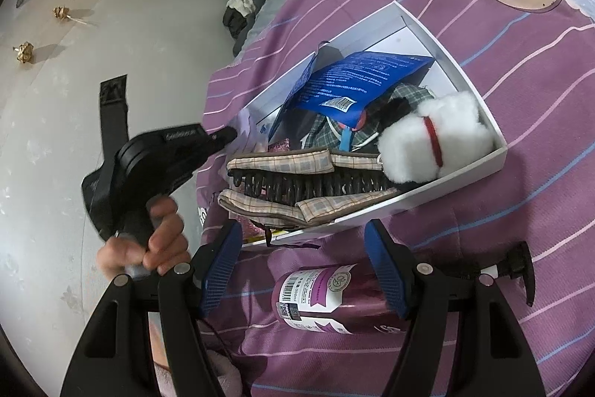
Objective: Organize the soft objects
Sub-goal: 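Lift the lavender pad over the white tray with the left gripper, then lower the lavender pad into the tray and open the left gripper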
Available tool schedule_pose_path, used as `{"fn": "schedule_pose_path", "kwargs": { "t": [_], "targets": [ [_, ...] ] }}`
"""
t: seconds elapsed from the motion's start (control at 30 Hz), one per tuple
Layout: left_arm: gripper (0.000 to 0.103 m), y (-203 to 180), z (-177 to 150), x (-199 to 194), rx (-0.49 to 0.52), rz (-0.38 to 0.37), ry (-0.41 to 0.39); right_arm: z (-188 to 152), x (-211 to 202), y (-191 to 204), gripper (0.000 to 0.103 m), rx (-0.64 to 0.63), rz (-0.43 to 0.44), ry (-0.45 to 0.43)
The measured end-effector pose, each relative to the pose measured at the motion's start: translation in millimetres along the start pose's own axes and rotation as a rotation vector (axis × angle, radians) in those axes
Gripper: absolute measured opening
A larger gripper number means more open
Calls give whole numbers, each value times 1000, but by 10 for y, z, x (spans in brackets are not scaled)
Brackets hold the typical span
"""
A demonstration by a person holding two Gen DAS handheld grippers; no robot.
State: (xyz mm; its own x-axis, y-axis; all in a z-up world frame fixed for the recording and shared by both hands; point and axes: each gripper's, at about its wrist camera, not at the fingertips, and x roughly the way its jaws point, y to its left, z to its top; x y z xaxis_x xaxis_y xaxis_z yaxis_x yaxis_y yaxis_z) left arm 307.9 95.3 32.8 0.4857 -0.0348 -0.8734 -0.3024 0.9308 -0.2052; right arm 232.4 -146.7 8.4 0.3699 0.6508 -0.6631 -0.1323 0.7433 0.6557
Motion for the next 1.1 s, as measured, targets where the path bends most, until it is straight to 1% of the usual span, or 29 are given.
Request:
{"fn": "schedule_pose_path", "kwargs": {
  "t": [0.17, 0.33, 0.5, 0.57, 0.6, 0.63, 0.67, 0.7, 0.73, 0.8, 0.93, 1.1],
  "targets": [
    [3, -18, 31, 245, -13, 38, 28, 2, 33, -12, 69, 3, -2, 5],
    [2, -47, -31, 397, 0, 87, -1, 17, 46, -34, 69, 8, -4, 10],
    [4, -148, -112, 347, 81, 149, -59, 36, 52, -68, 69, 14, -3, 14],
    [8, -179, -158, 310, 102, 177, -88, 42, 59, -76, 69, 13, -5, 15],
    [16, -194, -184, 289, 112, 193, -99, 43, 62, -77, 69, 13, -5, 16],
    [32, -202, -198, 282, 120, 204, -107, 45, 65, -77, 69, 12, -5, 16],
    [43, -222, -220, 268, 139, 226, -119, 43, 63, -77, 69, 13, -6, 16],
    [51, -230, -236, 262, 151, 211, -121, 42, 67, -78, 69, 12, -9, 17],
    [59, -227, -252, 250, 155, 178, -108, 35, 68, -72, 69, 11, -10, 17],
    [62, -203, -253, 227, 131, 150, -101, 32, 75, -72, 69, 10, -13, 18],
    [62, -148, -275, 177, 92, 95, -101, 24, 95, -68, 69, 4, -22, 20],
    [62, -158, -363, 16, 106, 66, -126, 18, 96, -48, 69, -13, -38, 10]
  ]
}}
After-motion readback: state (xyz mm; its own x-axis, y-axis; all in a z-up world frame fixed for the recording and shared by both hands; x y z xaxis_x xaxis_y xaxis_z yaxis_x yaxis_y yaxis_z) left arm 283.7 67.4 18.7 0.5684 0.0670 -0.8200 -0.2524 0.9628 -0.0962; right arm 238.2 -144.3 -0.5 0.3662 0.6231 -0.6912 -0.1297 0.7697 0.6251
